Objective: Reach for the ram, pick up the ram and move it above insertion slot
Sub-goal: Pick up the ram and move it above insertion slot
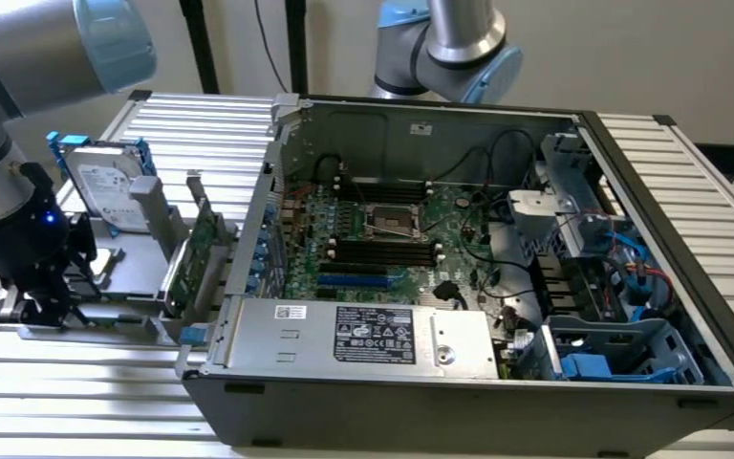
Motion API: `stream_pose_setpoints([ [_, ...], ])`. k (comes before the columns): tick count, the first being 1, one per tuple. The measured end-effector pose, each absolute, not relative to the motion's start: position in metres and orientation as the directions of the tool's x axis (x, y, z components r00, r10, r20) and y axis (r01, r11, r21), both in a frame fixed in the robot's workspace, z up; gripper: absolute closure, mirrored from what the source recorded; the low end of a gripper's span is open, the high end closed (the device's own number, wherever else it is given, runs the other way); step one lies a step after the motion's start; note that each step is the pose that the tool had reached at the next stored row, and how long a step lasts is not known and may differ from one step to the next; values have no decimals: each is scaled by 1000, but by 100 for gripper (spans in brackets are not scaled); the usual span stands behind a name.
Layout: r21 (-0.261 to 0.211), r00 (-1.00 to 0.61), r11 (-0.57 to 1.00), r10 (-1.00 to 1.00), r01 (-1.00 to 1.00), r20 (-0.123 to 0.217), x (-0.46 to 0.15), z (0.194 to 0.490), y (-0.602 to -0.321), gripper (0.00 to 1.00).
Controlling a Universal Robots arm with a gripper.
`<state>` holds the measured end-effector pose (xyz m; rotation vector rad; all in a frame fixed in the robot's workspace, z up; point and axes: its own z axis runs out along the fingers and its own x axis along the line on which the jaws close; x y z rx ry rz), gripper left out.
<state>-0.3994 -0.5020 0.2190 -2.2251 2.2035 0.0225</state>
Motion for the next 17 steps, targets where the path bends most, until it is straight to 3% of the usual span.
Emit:
stream_pose_setpoints([
  [17, 3, 10, -10, -1000, -1000, -20, -398, 200, -503, 58],
])
